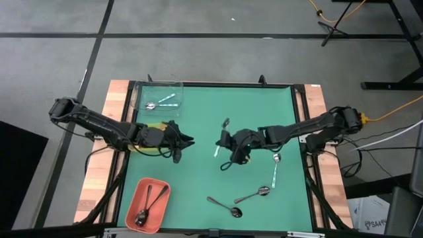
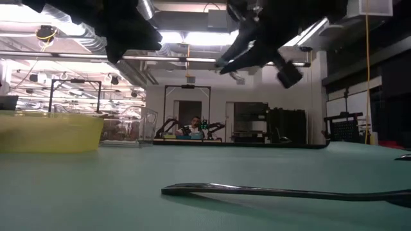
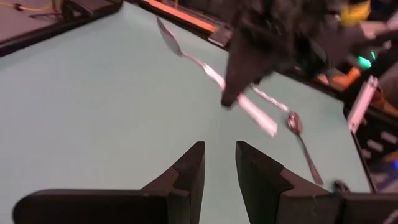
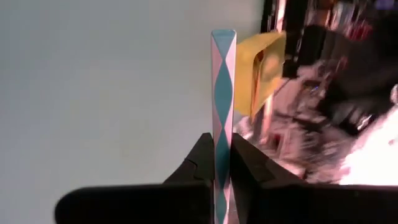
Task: Sort silverware by color (type)
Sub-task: Put the white spoon into the transparent bin
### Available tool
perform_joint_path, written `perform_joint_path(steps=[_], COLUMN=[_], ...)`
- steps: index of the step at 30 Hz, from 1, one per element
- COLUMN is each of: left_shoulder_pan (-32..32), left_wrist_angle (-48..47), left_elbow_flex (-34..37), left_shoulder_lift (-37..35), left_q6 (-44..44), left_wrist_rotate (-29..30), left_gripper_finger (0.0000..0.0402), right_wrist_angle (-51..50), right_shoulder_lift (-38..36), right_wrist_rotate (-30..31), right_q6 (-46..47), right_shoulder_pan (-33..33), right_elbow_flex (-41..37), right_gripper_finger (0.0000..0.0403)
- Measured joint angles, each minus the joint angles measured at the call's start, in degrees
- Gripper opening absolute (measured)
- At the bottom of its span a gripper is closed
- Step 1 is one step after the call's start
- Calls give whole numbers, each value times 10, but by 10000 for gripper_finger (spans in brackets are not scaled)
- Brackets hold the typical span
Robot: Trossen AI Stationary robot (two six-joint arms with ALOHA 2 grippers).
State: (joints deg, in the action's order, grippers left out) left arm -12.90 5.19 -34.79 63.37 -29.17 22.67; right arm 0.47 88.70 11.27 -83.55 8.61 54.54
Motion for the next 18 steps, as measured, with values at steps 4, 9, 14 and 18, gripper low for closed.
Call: perform_joint_path(steps=[4, 9, 14, 18], left_shoulder_pan=[26, 60, 85, 94], left_wrist_angle=[23, 55, 91, 136], left_elbow_flex=[0, 0, -1, 0], left_shoulder_lift=[0, 4, 37, 74], left_q6=[-33, -91, -113, -112], left_wrist_rotate=[6, -15, -39, -44], left_gripper_finger=[85, 85, 85, 85], right_wrist_angle=[36, 70, 118, 135], right_shoulder_lift=[33, 60, 69, 69], right_wrist_rotate=[31, 48, 50, 46], right_q6=[-121, -190, -209, -215], right_shoulder_pan=[0, 0, 0, 0], right_elbow_flex=[0, 0, 0, 0], right_gripper_finger=[16, 16, 16, 16])
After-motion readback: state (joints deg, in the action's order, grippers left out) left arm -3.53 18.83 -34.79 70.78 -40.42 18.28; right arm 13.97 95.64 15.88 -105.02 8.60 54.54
